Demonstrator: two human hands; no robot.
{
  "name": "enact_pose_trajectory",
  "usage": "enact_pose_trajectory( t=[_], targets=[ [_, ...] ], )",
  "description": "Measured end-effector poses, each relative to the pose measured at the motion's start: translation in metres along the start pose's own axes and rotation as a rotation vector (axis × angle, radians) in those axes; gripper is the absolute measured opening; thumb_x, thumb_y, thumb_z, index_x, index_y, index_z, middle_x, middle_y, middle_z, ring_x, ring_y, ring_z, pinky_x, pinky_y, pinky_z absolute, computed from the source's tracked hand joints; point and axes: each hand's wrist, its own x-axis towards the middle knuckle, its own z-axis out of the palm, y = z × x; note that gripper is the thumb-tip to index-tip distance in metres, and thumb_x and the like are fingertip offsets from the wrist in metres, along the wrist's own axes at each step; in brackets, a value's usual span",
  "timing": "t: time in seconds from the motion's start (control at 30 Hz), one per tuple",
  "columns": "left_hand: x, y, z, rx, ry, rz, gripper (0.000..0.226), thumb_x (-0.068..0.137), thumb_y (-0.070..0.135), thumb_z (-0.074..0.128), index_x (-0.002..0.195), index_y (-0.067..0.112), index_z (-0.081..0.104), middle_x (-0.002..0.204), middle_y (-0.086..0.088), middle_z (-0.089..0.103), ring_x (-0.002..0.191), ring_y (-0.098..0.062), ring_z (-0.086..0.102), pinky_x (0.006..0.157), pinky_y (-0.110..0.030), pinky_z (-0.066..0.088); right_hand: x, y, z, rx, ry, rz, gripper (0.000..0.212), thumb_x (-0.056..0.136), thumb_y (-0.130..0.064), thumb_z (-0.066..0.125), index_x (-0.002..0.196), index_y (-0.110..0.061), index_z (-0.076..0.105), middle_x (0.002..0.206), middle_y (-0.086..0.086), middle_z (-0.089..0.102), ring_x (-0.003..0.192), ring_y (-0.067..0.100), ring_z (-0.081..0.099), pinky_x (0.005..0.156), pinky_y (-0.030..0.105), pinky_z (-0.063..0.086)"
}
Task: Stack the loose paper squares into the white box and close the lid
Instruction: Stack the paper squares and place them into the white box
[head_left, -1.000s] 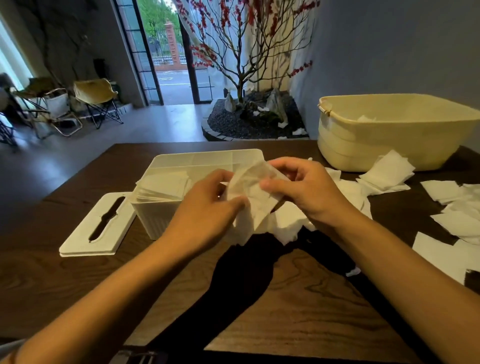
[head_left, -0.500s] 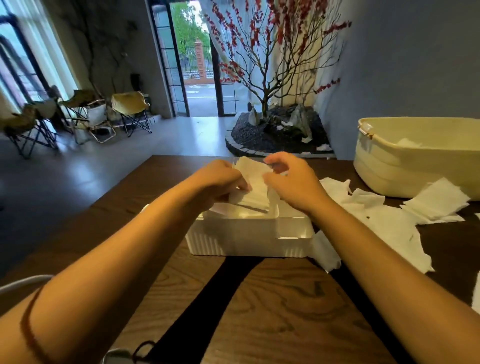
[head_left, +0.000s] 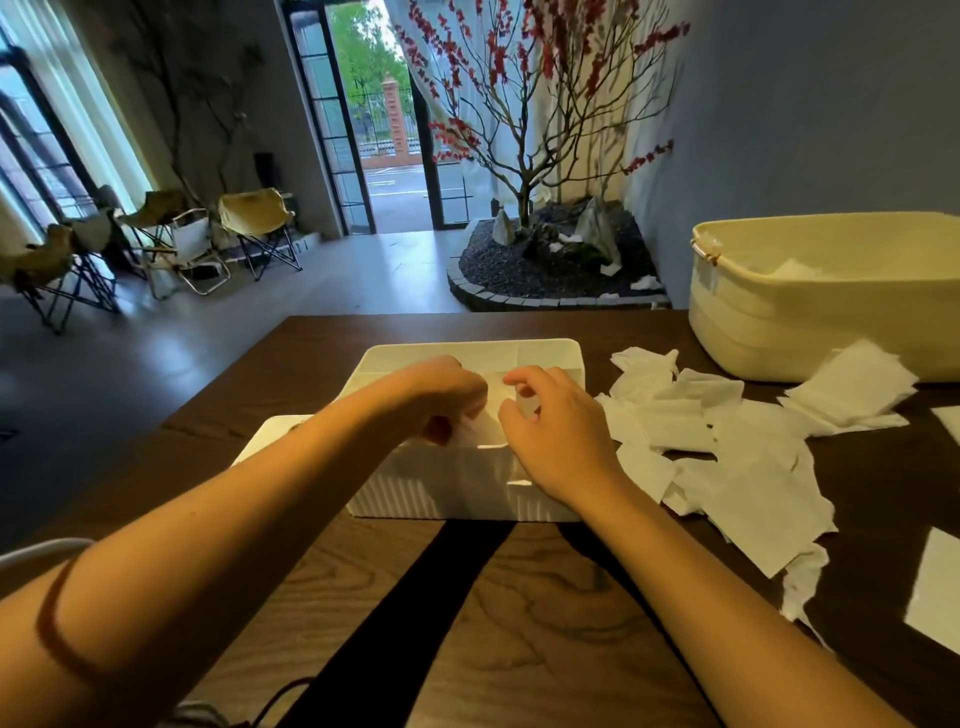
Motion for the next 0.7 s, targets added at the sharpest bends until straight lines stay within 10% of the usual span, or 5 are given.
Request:
enact_pose_trajectory(
  t=[0.33, 0.7],
  targets=[
    [0.0, -0.002, 0.019, 0.13, -0.046, -0.032, 0.022, 0.099, 0.001, 0.043, 0.08, 0.007, 0.051, 0.075, -0.007, 0.042, 0.064, -0.014, 0.039, 0.054, -0.02, 0.034, -0.005, 0.0, -0.002, -0.079, -0.033, -0.015, 0.029, 0.1, -0.029, 0.046, 0.126, -0.026, 0.059, 0.127, -0.003, 0.054, 0.095, 0.009, 0.046, 0.08, 0.025, 0.034],
    [0.004, -0.001, 0.029, 0.473, -0.078, 0.123, 0.023, 0.104, 0.015, 0.049, 0.121, 0.004, 0.059, 0.116, -0.009, 0.062, 0.094, -0.018, 0.055, 0.084, -0.028, 0.039, -0.005, 0.0, -0.001, -0.092, -0.072, -0.016, 0.03, 0.102, -0.03, 0.043, 0.126, -0.026, 0.059, 0.126, -0.001, 0.052, 0.098, 0.012, 0.05, 0.079, 0.026, 0.04]
  ],
)
